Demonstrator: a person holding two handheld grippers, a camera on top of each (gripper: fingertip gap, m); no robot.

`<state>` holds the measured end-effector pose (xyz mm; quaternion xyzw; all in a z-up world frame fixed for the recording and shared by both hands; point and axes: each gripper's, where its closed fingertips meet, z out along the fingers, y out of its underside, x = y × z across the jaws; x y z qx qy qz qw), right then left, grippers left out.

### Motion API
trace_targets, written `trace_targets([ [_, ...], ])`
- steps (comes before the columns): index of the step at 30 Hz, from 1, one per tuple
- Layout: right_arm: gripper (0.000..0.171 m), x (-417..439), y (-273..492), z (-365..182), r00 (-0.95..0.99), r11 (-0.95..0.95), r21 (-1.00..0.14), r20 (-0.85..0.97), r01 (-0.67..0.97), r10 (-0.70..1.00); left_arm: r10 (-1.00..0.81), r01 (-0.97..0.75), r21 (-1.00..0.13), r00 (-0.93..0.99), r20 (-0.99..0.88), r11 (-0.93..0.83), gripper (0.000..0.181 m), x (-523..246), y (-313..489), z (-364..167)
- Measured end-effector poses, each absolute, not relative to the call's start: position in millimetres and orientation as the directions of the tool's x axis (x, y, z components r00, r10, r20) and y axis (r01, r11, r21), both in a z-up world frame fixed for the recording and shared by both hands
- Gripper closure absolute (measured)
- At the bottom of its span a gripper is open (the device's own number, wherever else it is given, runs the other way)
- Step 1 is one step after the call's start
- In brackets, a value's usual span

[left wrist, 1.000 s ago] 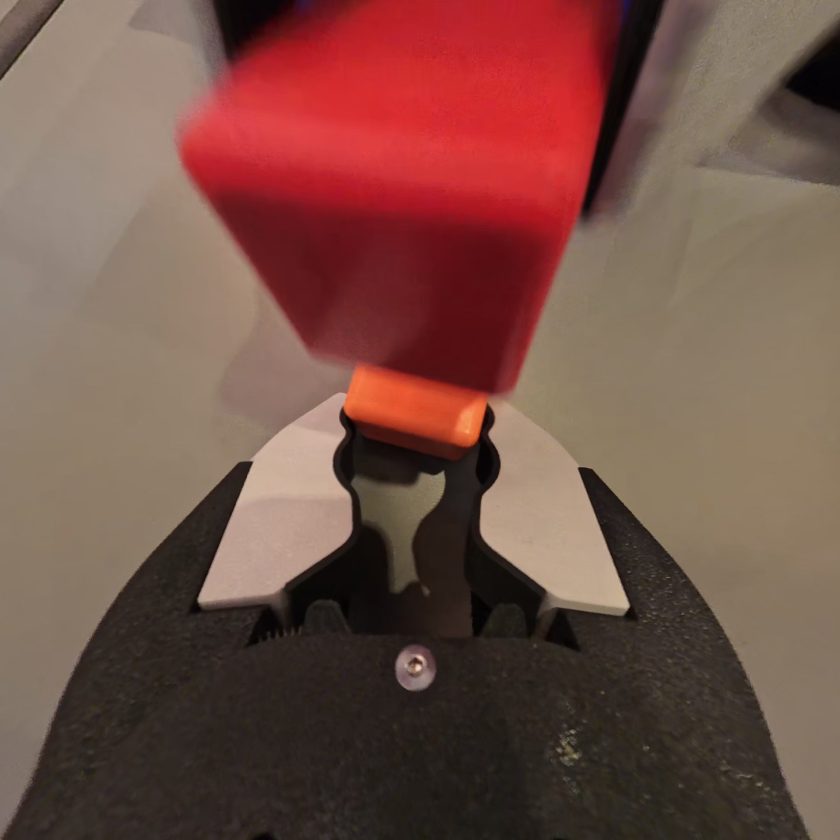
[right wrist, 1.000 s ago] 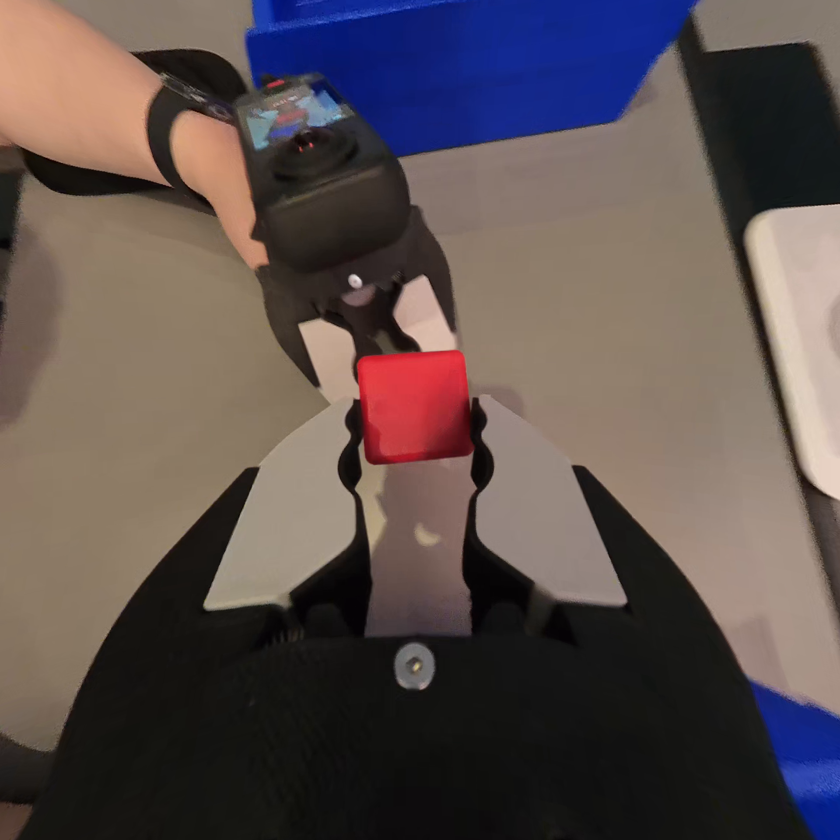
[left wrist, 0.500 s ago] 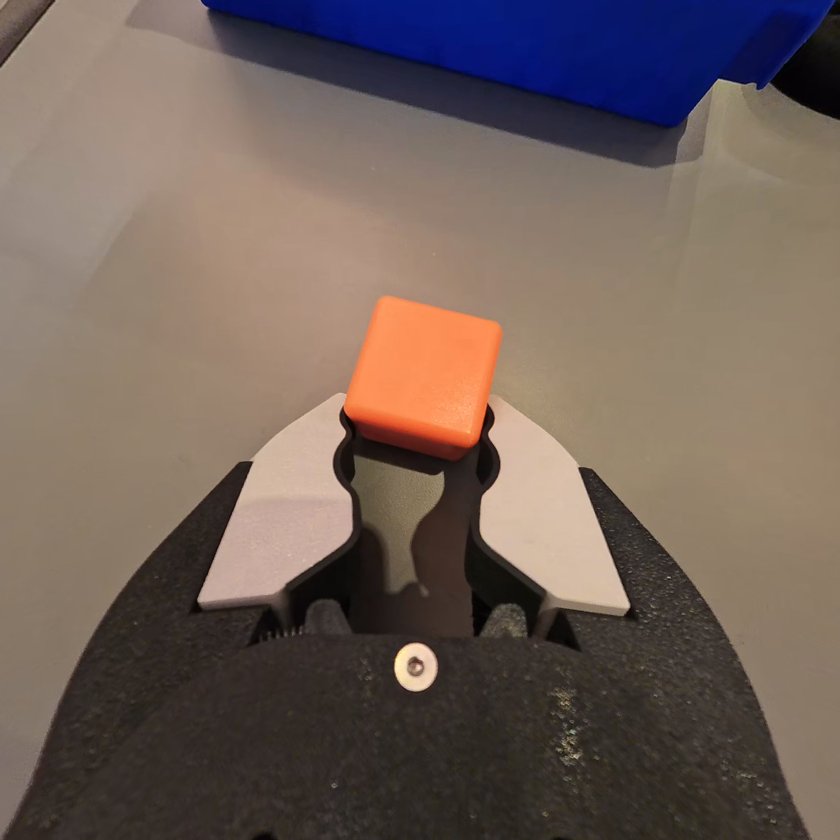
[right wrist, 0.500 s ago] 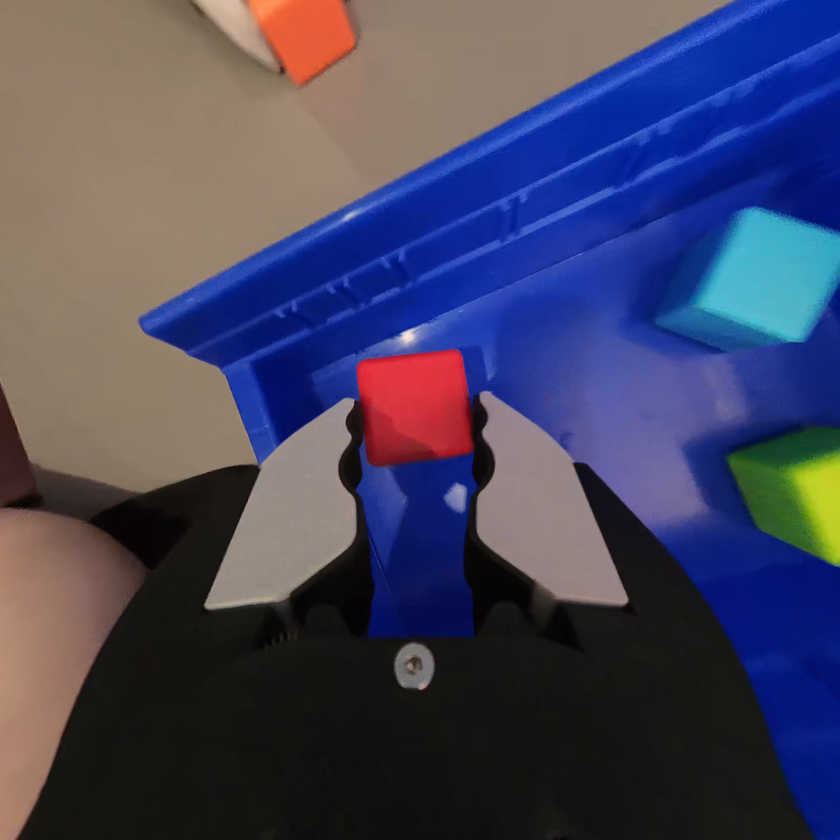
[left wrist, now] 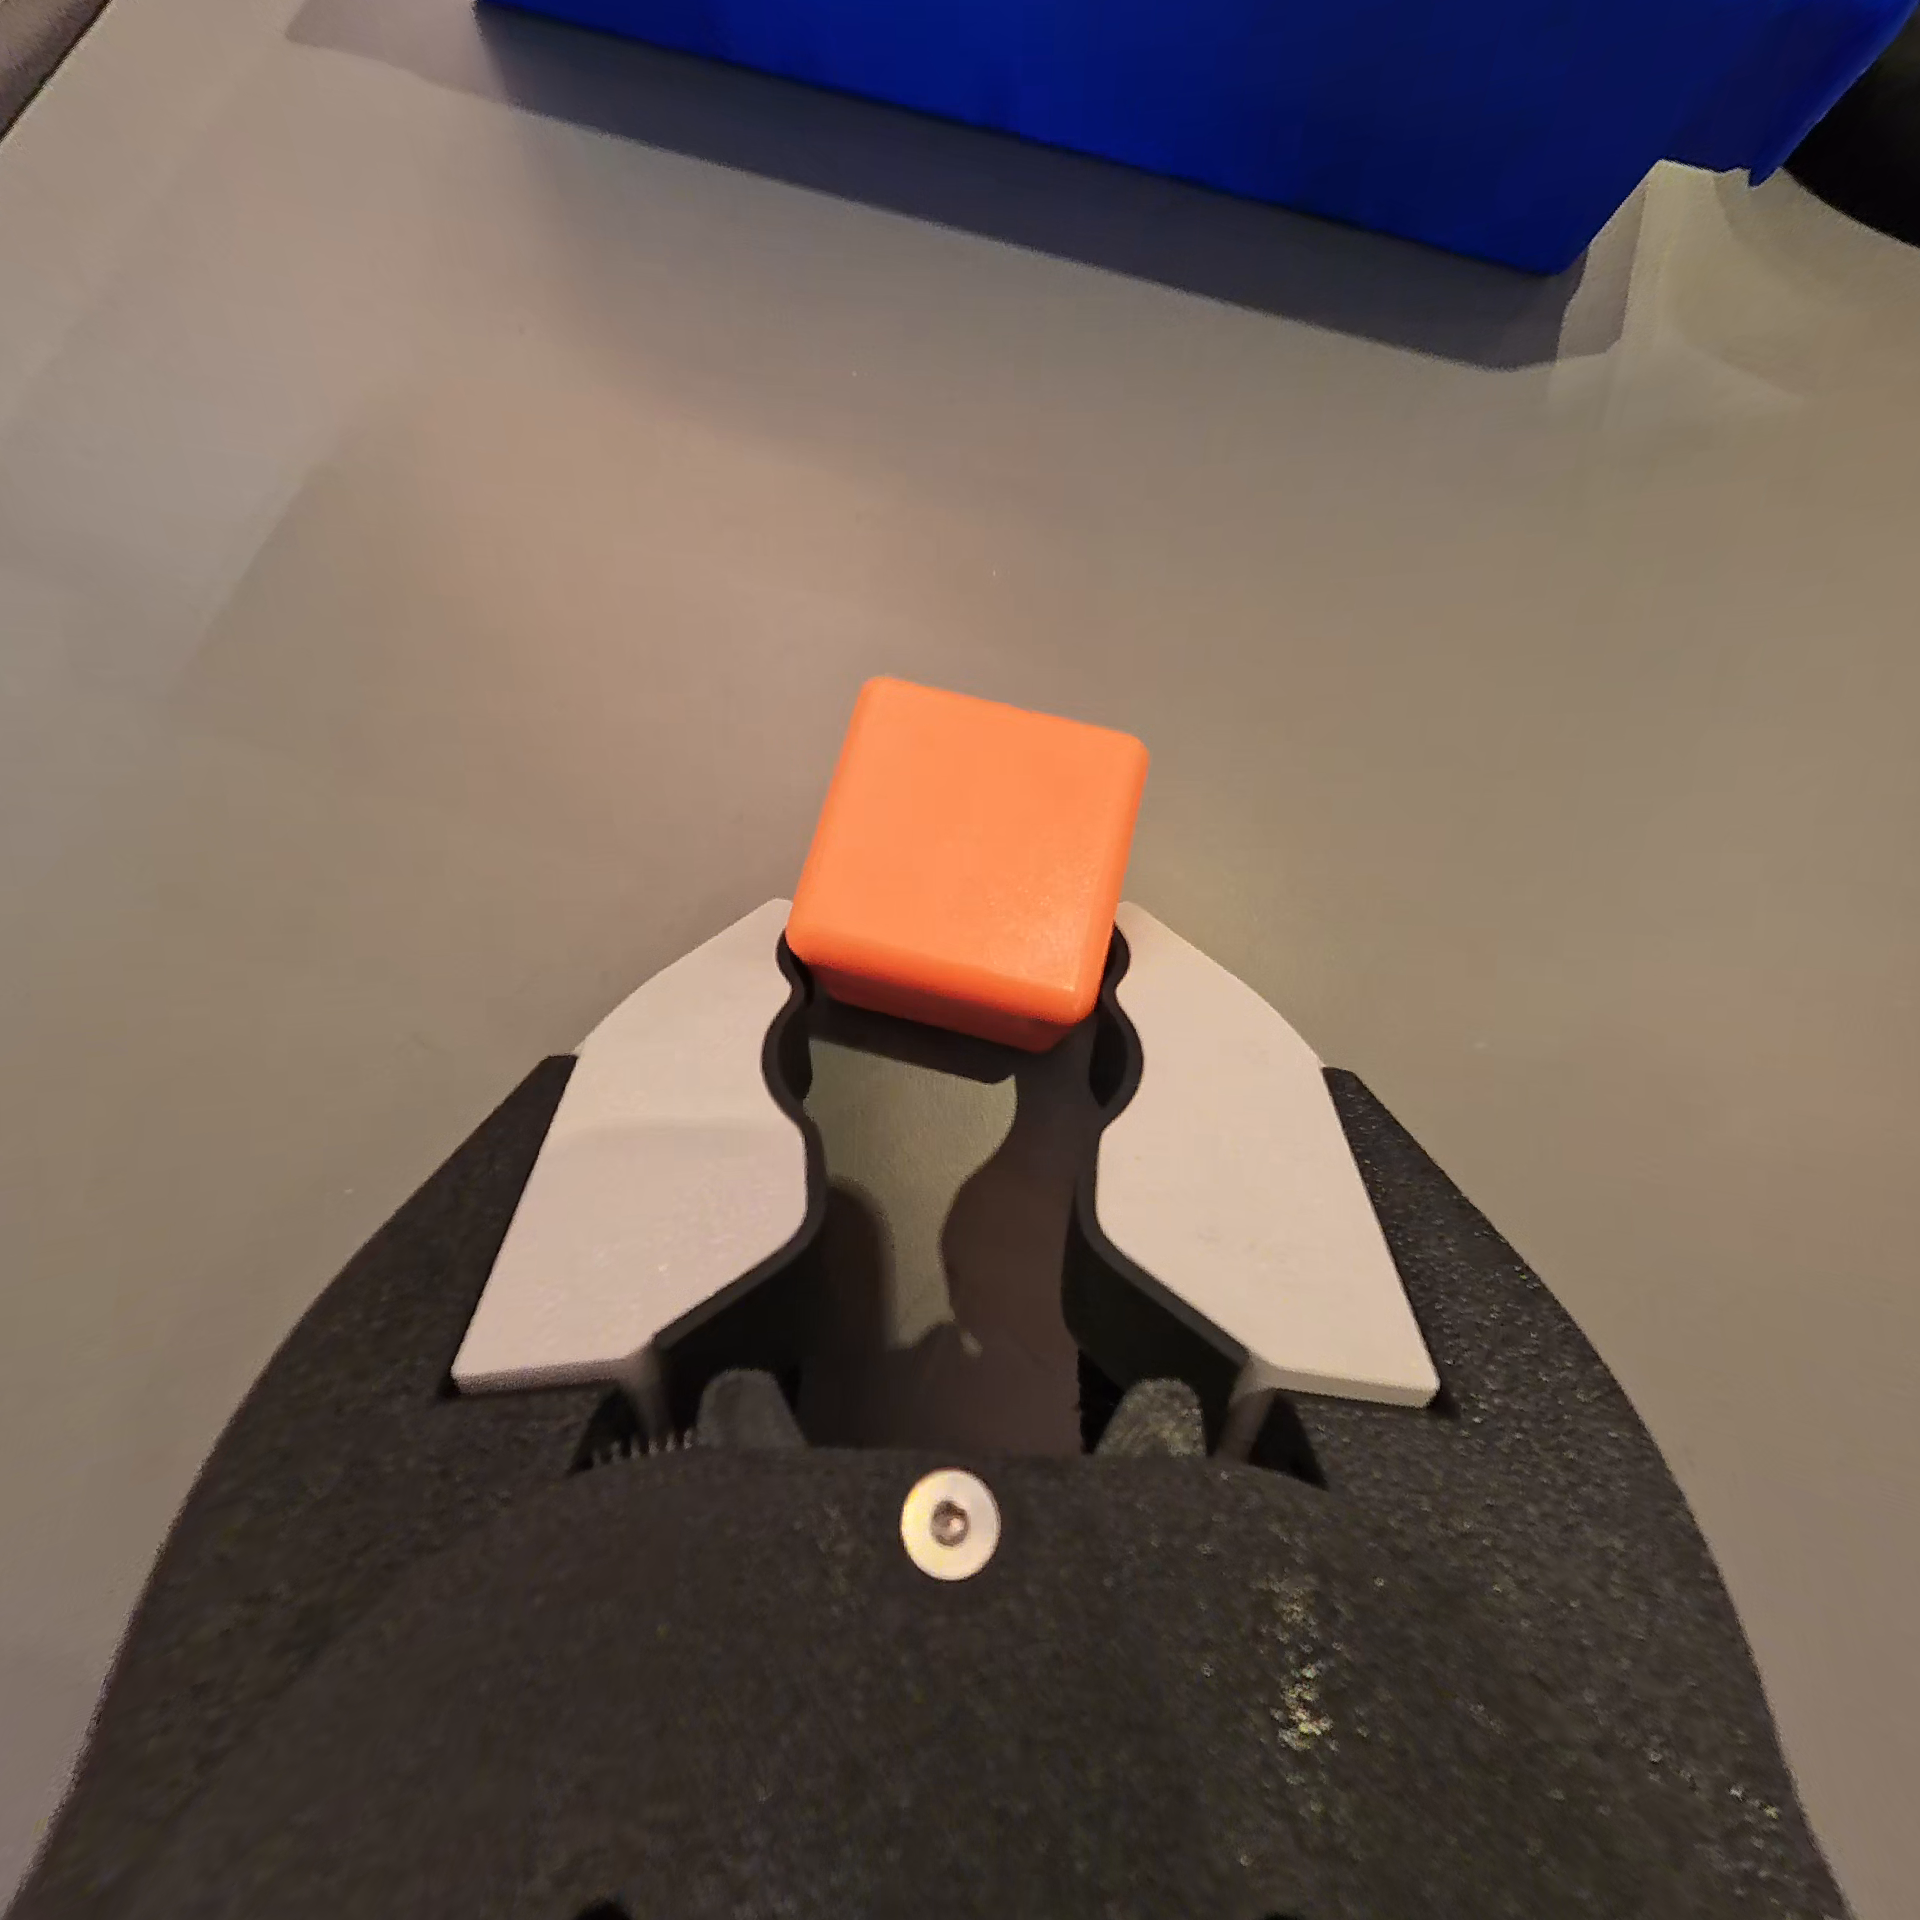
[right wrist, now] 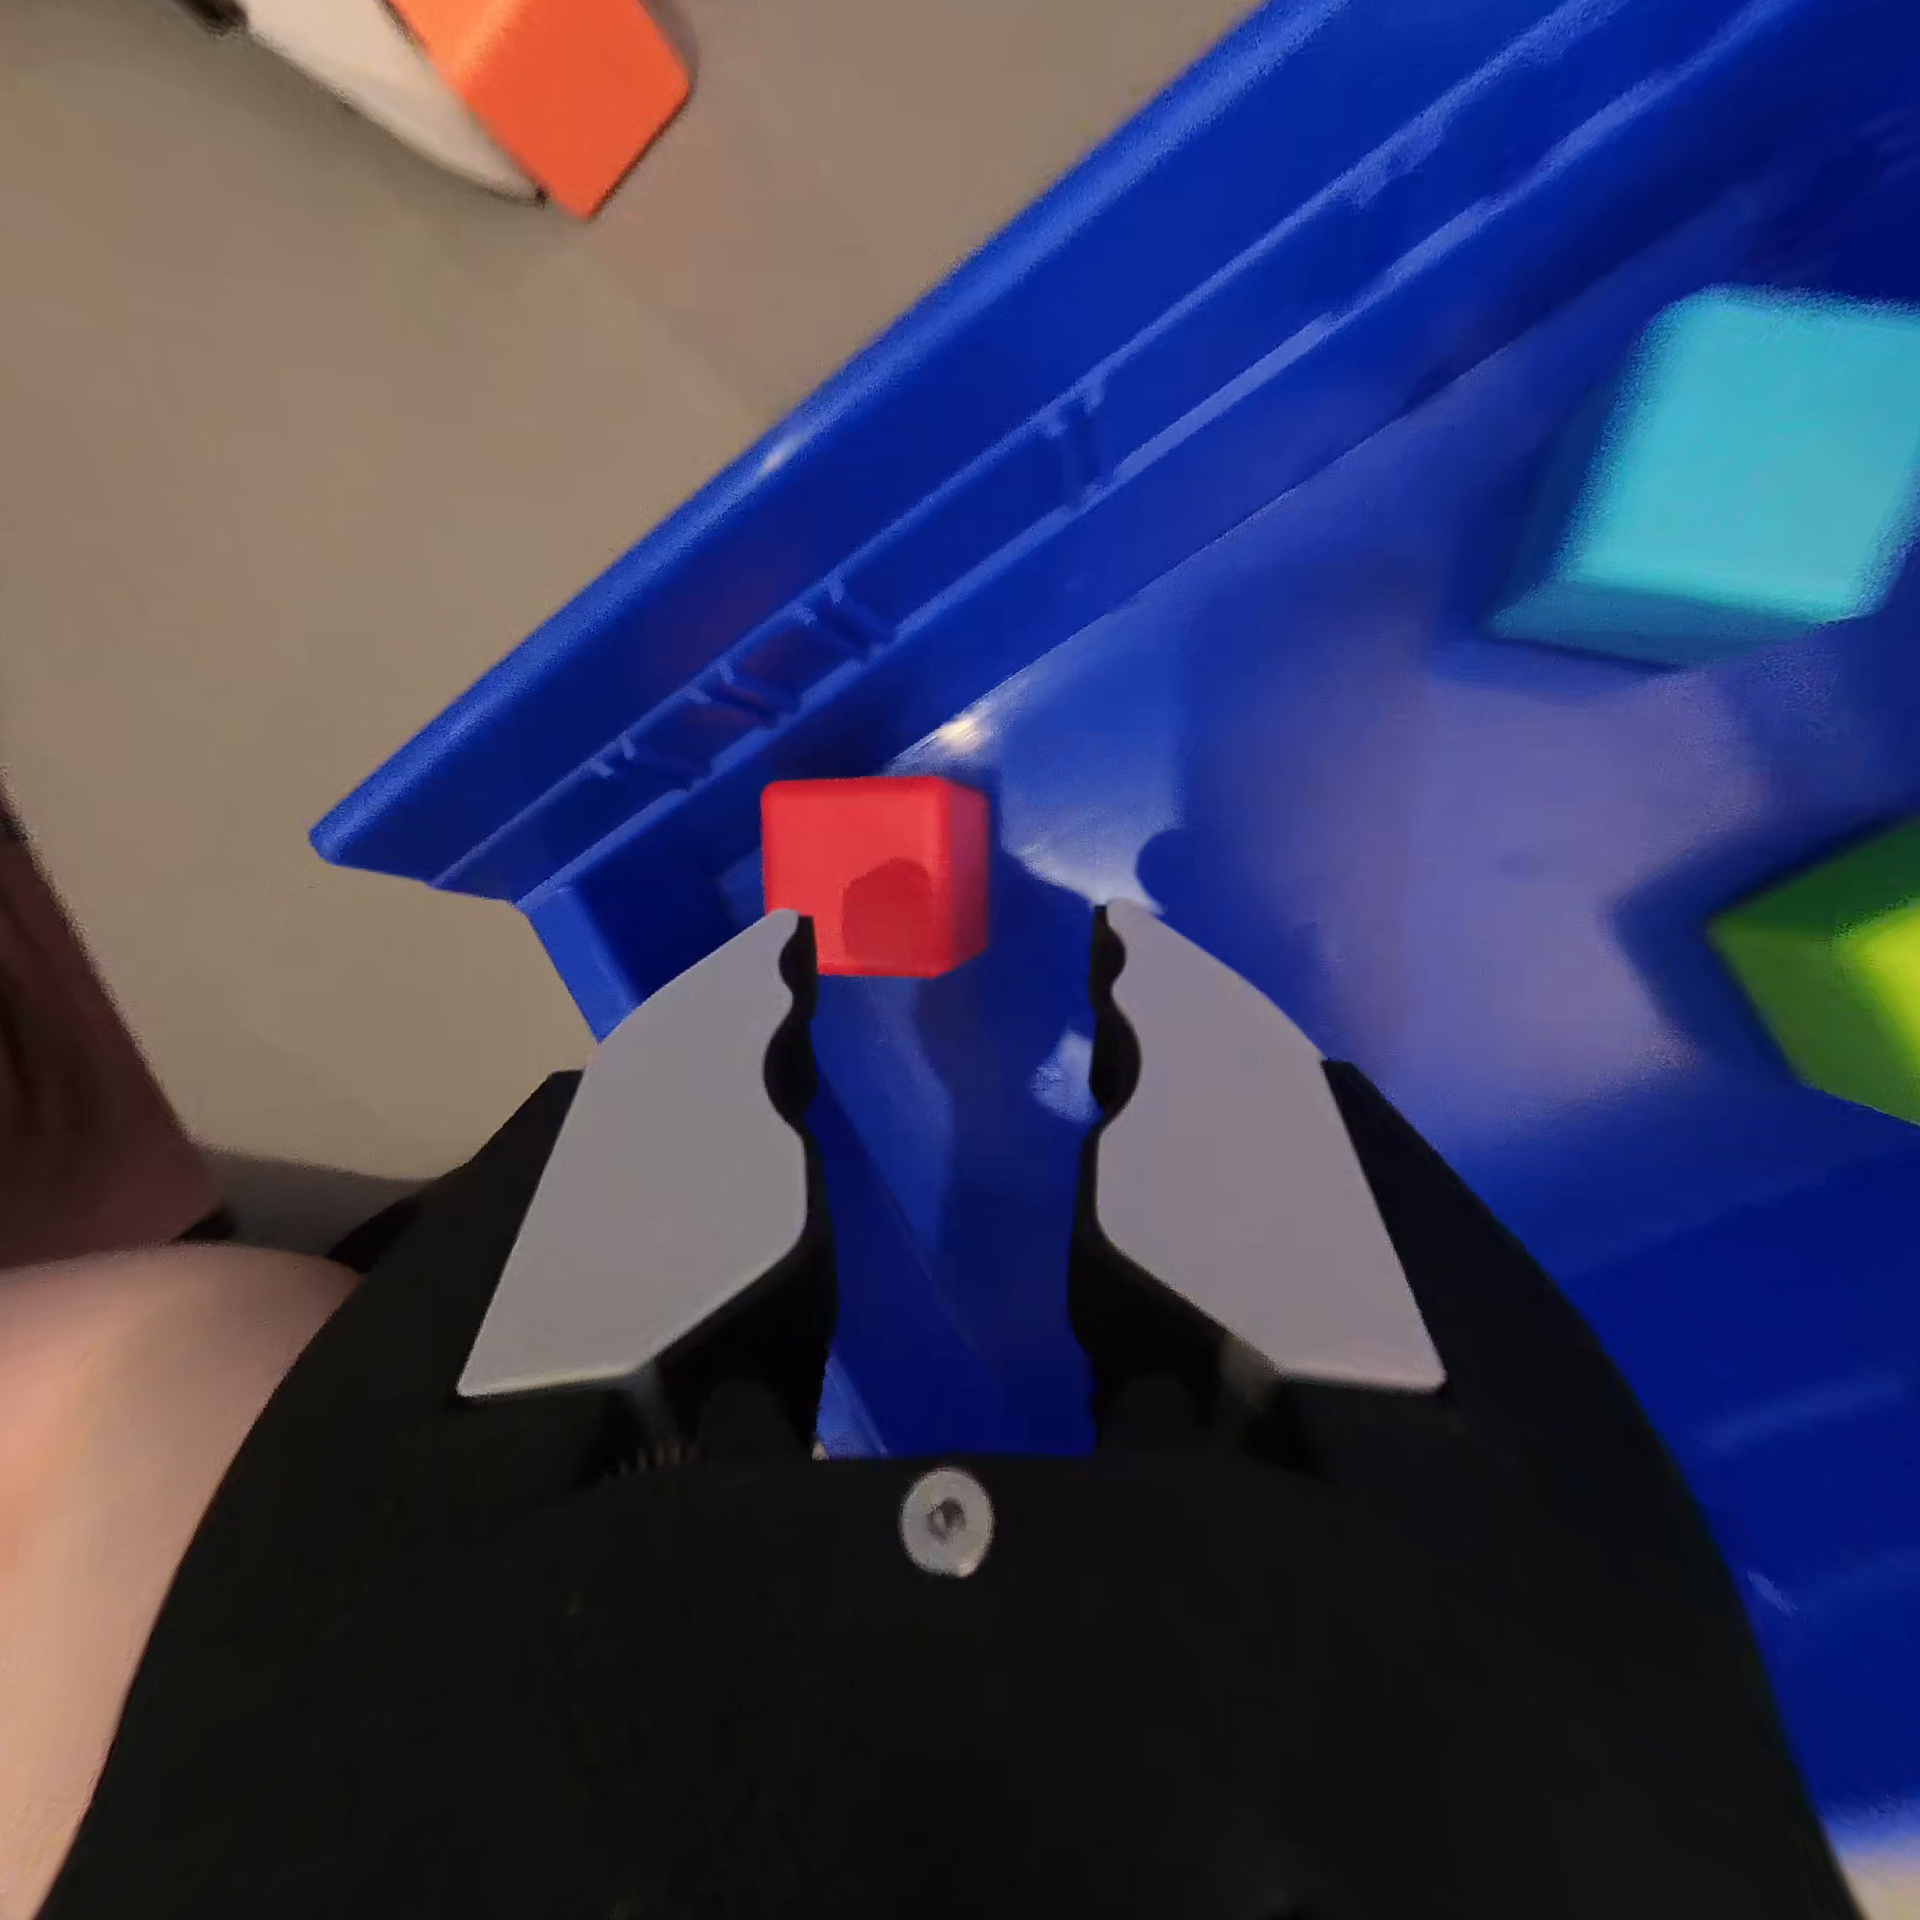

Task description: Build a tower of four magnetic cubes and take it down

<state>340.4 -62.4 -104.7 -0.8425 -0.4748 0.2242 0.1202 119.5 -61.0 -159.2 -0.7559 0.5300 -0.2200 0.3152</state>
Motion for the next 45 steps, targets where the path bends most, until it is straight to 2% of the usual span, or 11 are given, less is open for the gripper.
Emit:
trace_targets([
  [5, 0.120, 337.4, -22.6, -23.4, 0.587, -0.432, -0.656, 0.021, 0.619, 0.809, -0.928, -0.617, -0.760, 0.368, -0.050, -0.203, 0.130, 120.3, -56.5, -132.8],
  [8, 0.120, 294.6, -30.0, 28.2, 0.566, -0.387, -0.790, -0.062, 0.476, 0.822, -0.913, -0.549, -0.819, 0.399, -0.083, -0.166, 0.130, 121.0, -55.2, -98.7],
  [10, 0.120, 255.7, -42.0, 53.1, 0.500, -0.424, -0.833, -0.214, 0.356, 0.839, -0.899, -0.512, -0.850, 0.421, -0.124, -0.123, 0.130, 119.8, -55.8, -74.1],
  [14, 0.117, 181.4, -55.6, 70.0, 0.311, -0.552, -0.806, -0.480, 0.212, 0.820, -0.848, -0.437, -0.900, 0.472, -0.239, 0.010, 0.130, 115.0, -59.9, -24.2],
  [18, 0.113, 144.1, -52.6, 46.5, 0.300, -0.576, -0.774, -0.501, 0.263, 0.812, -0.814, -0.419, -0.903, 0.489, -0.314, 0.097, 0.130, 113.4, -68.7, -1.4],
  [24, 0.109, 114.4, -57.1, 20.8, 0.259, -0.667, -0.688, -0.615, 0.285, 0.745, -0.802, -0.423, -0.901, 0.503, -0.323, 0.097, 0.130, 111.8, -66.8, -3.7],
  [30, 0.118, 95.0, -72.5, 5.0, 0.173, -0.707, -0.608, -0.702, 0.361, 0.691, -0.773, -0.466, -0.876, 0.509, -0.378, 0.121, 0.130, 109.6, -64.5, -6.1],
  [36, 0.121, 98.0, -65.5, -4.9, 0.225, -0.657, -0.640, -0.626, 0.399, 0.746, -0.806, -0.466, -0.884, 0.509, -0.303, 0.038, 0.129, 112.2, -63.8, -21.2],
  [40, 0.121, 126.8, -61.5, -1.3, 0.266, -0.587, -0.664, -0.528, 0.463, 0.806, -0.848, -0.478, -0.876, 0.487, -0.209, -0.058, 0.112, 116.2, -66.4, -35.4],
  [43, 0.121, 195.0, -54.7, 2.5, 0.359, -0.463, -0.678, -0.301, 0.571, 0.883, -0.875, -0.454, -0.885, 0.465, -0.135, -0.105, 0.114, 116.9, -69.3, -38.8],
  [45, 0.121, 256.4, -48.9, -8.5, 0.419, -0.366, -0.634, -0.072, 0.681, 0.905, -0.883, -0.439, -0.889, 0.460, -0.098, -0.130, 0.119, 114.9, -68.4, -39.4],
])
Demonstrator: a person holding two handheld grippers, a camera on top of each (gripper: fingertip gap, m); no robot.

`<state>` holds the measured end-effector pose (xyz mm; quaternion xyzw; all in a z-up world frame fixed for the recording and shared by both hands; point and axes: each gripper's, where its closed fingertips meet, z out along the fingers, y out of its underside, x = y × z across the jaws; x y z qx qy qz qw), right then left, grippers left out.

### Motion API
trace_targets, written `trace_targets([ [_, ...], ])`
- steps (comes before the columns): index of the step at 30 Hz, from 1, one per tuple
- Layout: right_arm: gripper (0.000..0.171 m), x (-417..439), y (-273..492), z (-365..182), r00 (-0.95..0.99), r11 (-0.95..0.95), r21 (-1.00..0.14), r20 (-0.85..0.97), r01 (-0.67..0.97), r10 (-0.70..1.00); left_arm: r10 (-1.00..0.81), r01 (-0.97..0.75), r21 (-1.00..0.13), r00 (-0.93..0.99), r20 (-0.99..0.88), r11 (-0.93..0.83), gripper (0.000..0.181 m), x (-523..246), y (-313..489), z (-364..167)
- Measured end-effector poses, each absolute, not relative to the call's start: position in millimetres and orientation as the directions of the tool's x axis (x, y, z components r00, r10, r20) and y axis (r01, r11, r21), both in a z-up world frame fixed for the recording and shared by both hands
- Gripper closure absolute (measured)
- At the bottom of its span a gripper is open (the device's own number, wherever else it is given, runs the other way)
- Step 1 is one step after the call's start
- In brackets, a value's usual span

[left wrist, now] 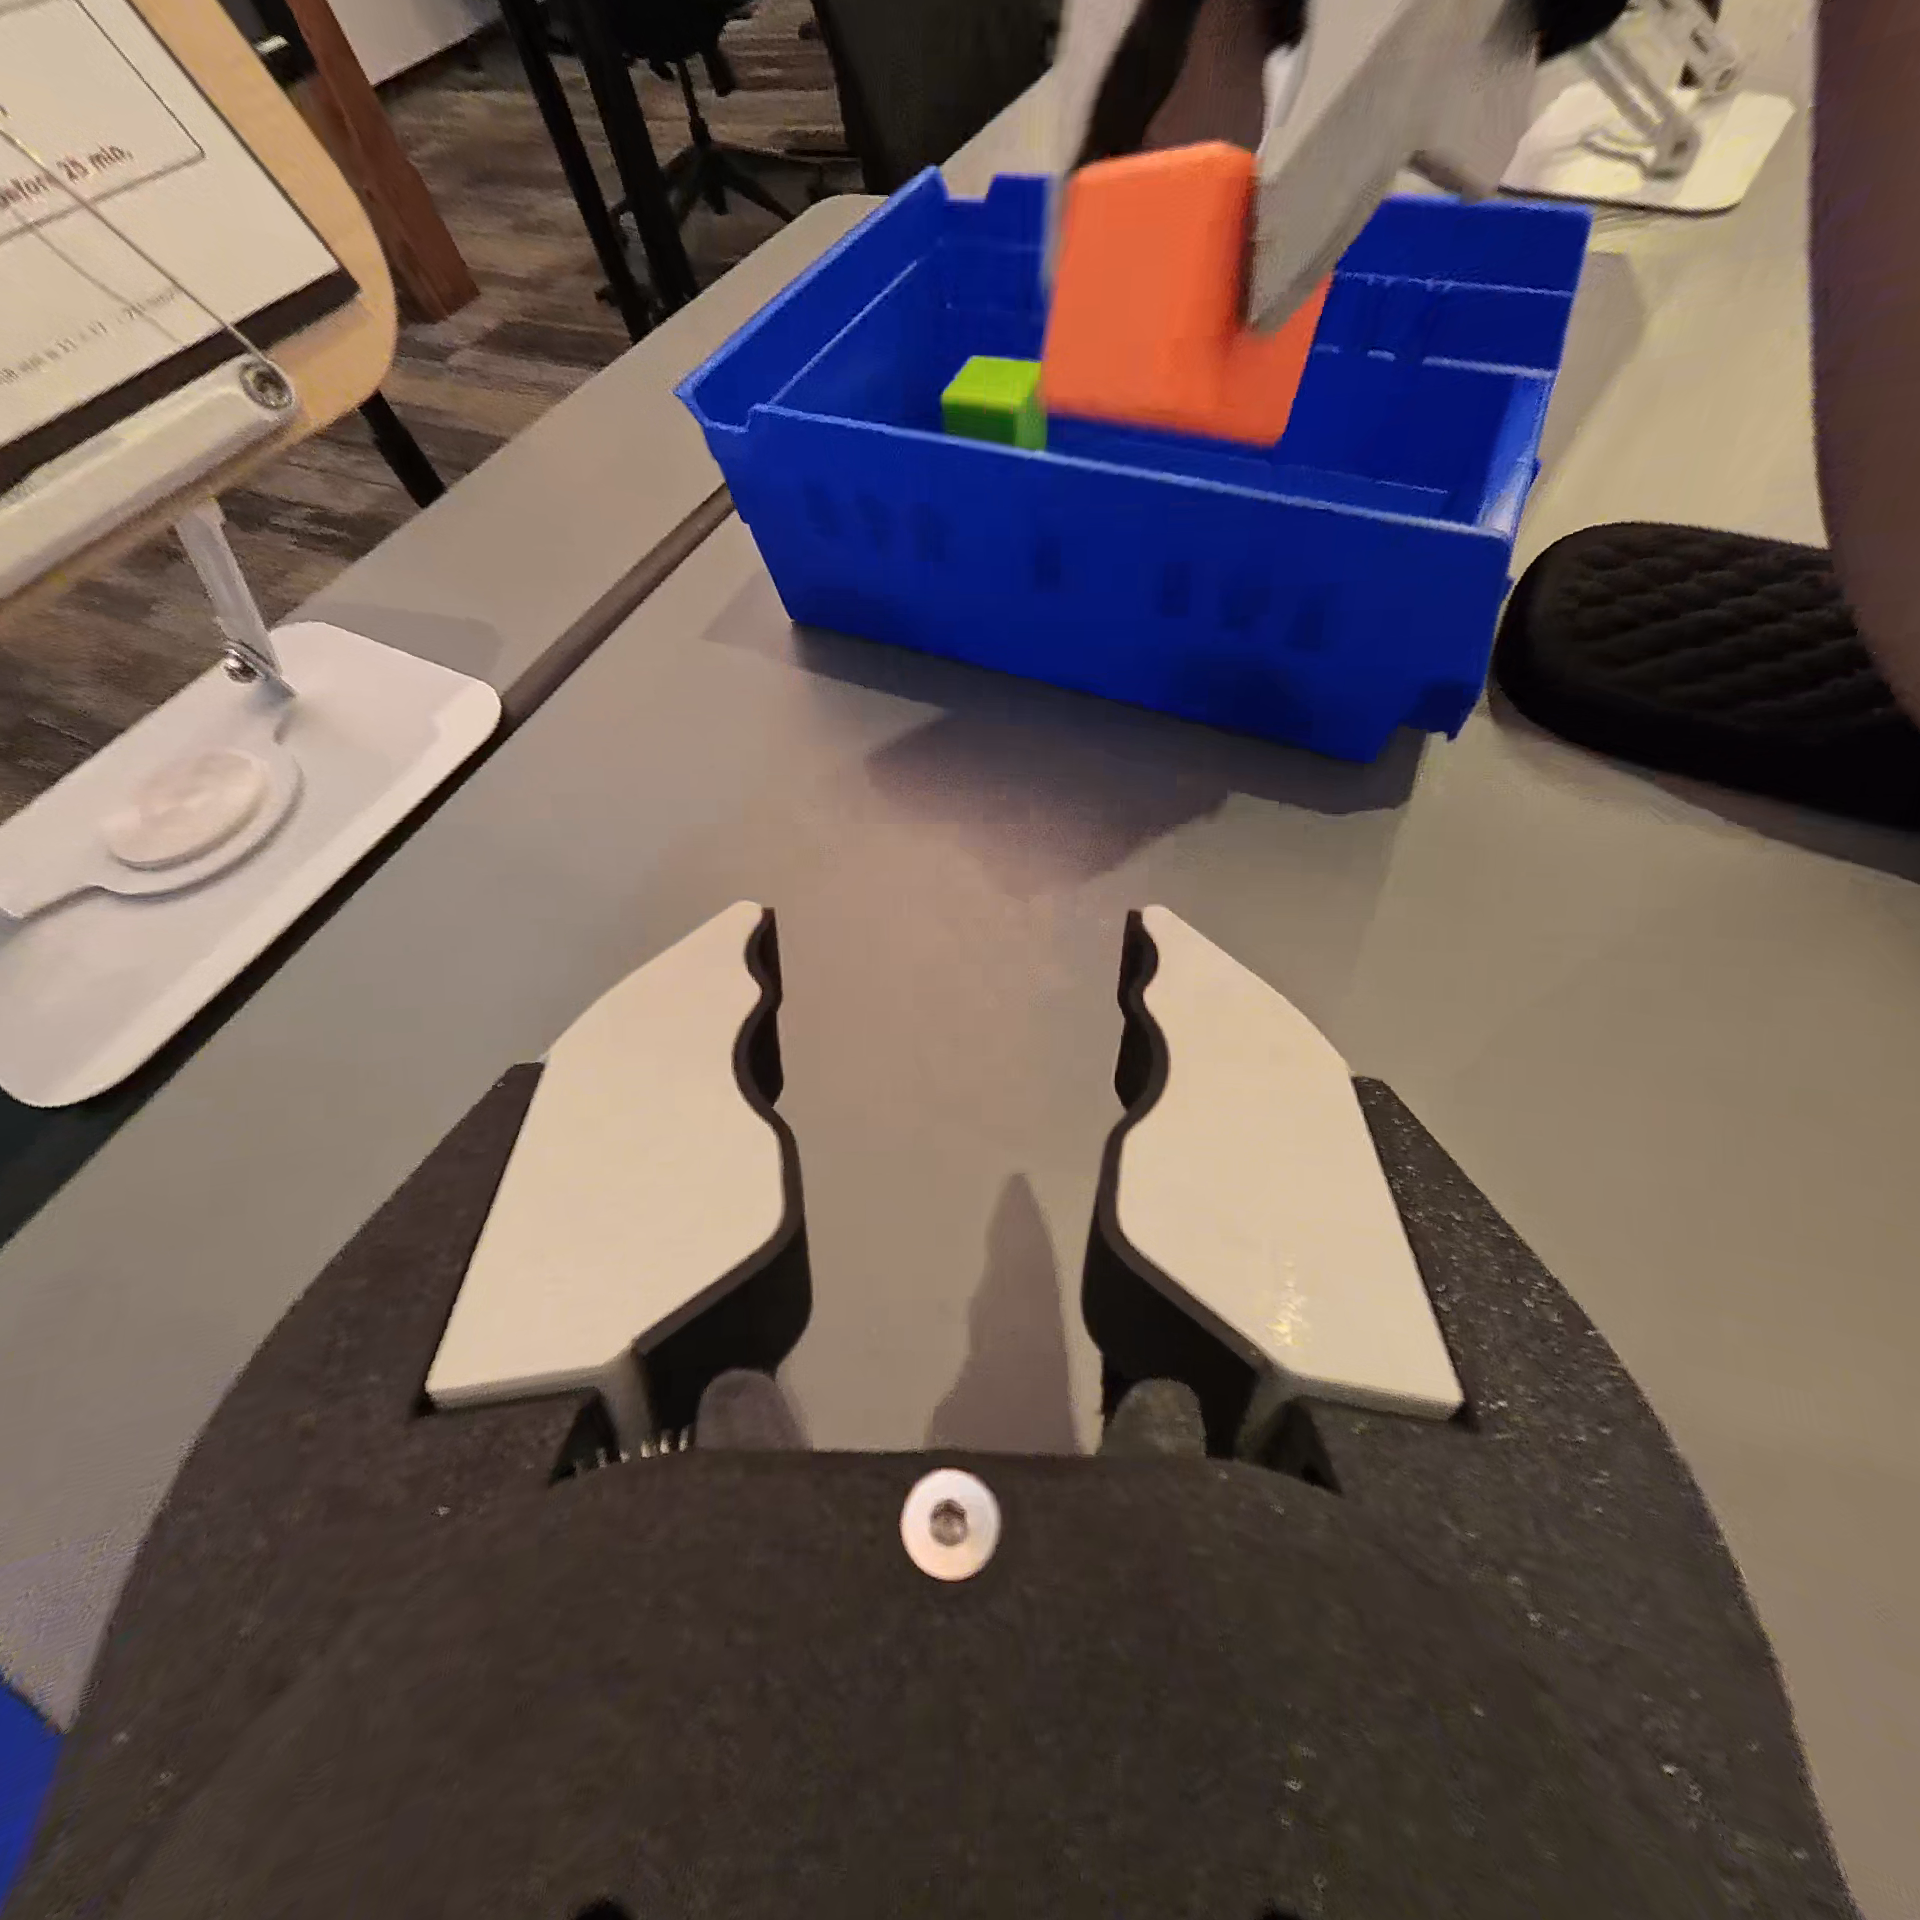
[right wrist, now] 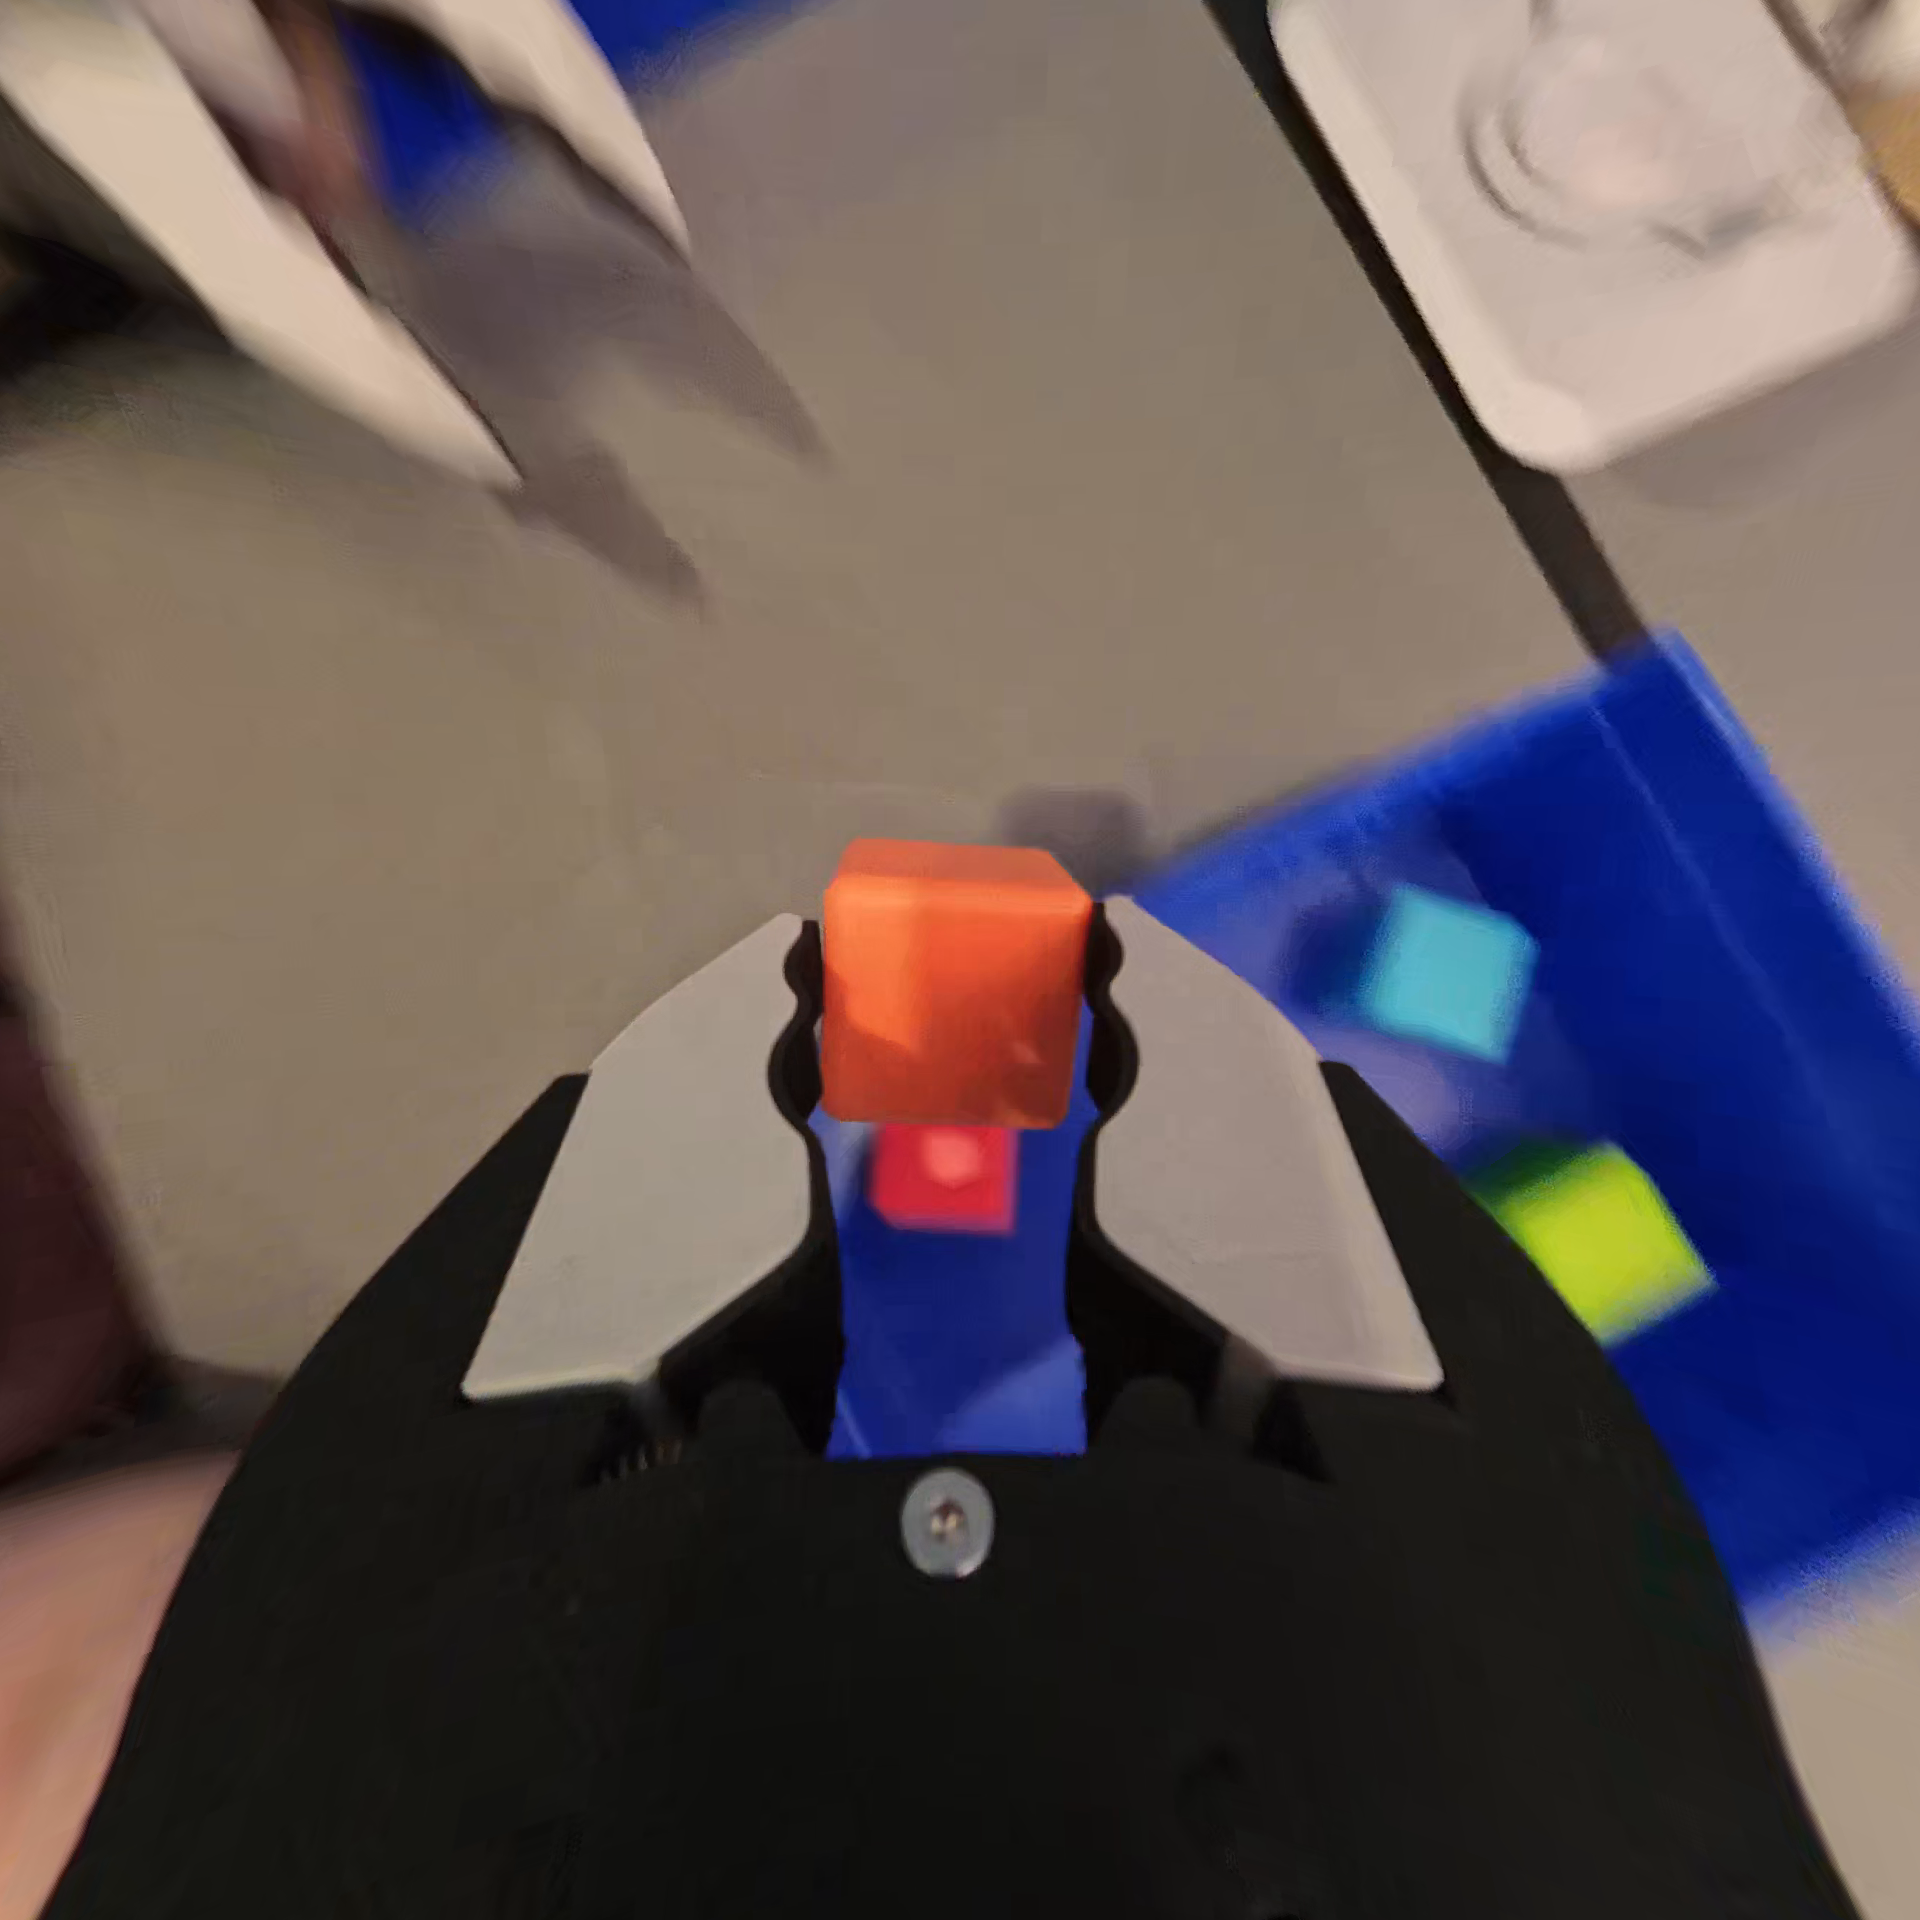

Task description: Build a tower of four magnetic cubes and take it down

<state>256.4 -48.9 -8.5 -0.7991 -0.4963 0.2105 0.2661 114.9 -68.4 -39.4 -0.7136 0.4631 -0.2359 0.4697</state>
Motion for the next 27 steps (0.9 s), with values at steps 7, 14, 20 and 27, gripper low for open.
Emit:
trace_targets([
  [7, 0.121, 408.4, -61.7, -87.0, 0.648, -0.625, -0.190, 0.093, 0.757, 0.756, -0.899, -0.408, -0.890, 0.439, 0.006, -0.205, 0.123, 114.7, -68.0, -47.0],
  [14, 0.121, 425.2, -61.0, -116.5, 0.672, -0.672, -0.037, 0.092, 0.740, 0.735, -0.904, -0.434, -0.882, 0.427, -0.021, -0.184, 0.124, 117.0, -71.3, -50.0],
  [20, 0.121, 438.3, -48.2, -135.9, 0.732, -0.738, 0.030, 0.112, 0.674, 0.672, -0.906, -0.445, -0.876, 0.422, -0.025, -0.183, 0.125, 117.0, -72.1, -52.7],
  [27, 0.120, 438.6, -43.9, -127.7, 0.772, -0.778, -0.019, 0.131, 0.629, 0.621, -0.901, -0.420, -0.887, 0.434, -0.013, -0.190, 0.120, 113.7, -71.2, -43.6],
])
